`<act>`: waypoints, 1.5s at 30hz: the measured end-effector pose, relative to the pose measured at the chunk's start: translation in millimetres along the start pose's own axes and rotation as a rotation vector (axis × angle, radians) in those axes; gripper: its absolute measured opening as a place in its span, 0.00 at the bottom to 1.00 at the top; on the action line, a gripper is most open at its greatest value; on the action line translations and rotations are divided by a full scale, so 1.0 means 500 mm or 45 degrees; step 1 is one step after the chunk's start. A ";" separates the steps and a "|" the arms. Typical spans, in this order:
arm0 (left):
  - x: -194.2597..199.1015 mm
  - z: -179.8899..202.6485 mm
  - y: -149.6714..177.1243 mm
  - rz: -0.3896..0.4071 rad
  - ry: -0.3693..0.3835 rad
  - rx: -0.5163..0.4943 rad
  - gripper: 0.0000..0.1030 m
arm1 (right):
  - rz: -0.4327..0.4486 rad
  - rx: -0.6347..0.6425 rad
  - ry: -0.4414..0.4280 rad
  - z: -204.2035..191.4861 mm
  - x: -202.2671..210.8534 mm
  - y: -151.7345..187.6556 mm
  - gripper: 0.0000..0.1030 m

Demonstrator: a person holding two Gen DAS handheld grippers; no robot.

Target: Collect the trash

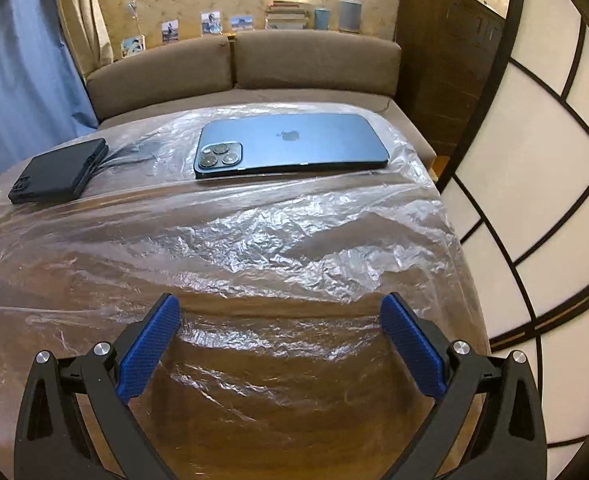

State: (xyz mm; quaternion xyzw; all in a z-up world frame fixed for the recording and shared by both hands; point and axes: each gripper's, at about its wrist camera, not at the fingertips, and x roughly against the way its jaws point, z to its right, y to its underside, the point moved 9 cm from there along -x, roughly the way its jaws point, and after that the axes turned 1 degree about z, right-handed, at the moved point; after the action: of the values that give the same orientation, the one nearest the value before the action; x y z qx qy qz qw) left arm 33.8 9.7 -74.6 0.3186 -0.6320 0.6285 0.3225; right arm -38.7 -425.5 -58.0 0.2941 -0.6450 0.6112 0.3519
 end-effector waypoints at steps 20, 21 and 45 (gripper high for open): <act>-0.002 0.007 -0.002 -0.003 -0.011 0.020 0.99 | -0.001 -0.007 0.011 -0.003 0.000 0.003 0.96; -0.003 0.007 -0.002 -0.003 -0.011 0.020 0.99 | -0.001 -0.007 0.011 -0.003 0.000 0.003 0.96; -0.002 0.007 -0.002 -0.004 -0.011 0.020 0.99 | -0.001 -0.007 0.011 -0.002 -0.001 0.003 0.96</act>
State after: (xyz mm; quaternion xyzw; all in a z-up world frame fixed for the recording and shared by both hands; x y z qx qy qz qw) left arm 35.2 6.2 -75.0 0.3247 -0.6279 0.6317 0.3182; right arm -39.6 -424.2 -59.1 0.2908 -0.6449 0.6107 0.3558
